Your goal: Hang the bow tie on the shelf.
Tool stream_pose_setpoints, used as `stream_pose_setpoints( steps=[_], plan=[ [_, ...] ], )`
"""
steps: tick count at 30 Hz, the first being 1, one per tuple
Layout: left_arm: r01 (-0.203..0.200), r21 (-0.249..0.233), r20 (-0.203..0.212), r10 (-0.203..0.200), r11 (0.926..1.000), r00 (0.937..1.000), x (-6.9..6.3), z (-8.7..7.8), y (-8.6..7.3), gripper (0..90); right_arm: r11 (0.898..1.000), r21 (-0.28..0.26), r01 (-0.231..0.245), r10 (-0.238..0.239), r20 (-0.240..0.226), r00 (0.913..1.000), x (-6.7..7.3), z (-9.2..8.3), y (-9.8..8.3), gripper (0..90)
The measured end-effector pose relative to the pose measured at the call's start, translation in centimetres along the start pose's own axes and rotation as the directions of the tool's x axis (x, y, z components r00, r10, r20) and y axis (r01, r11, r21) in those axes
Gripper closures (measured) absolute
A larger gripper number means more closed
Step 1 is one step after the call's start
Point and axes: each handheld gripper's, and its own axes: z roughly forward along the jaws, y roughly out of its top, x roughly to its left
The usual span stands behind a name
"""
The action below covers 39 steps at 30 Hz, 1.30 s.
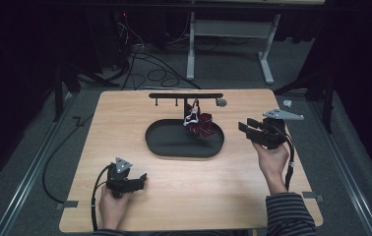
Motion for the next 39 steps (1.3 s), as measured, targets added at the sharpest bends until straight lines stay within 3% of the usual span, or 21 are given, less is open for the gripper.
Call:
stream_pose_setpoints(
  steps=[22, 39],
  plan=[
    [-0.002, 0.002, 0.003, 0.002, 1.0000, 1.0000, 0.0, 0.0, 0.0, 15.4, 0.999, -0.014, -0.047, 0.048, 0.004, 0.9989, -1.4, -1.0, -3.1, 58.7],
    [-0.002, 0.002, 0.002, 0.002, 1.0000, 1.0000, 0.0, 0.0, 0.0, 15.4, 0.996, -0.024, -0.082, 0.082, -0.014, 0.9965, -1.5, -1.8, -4.9, 58.7]
  ],
)
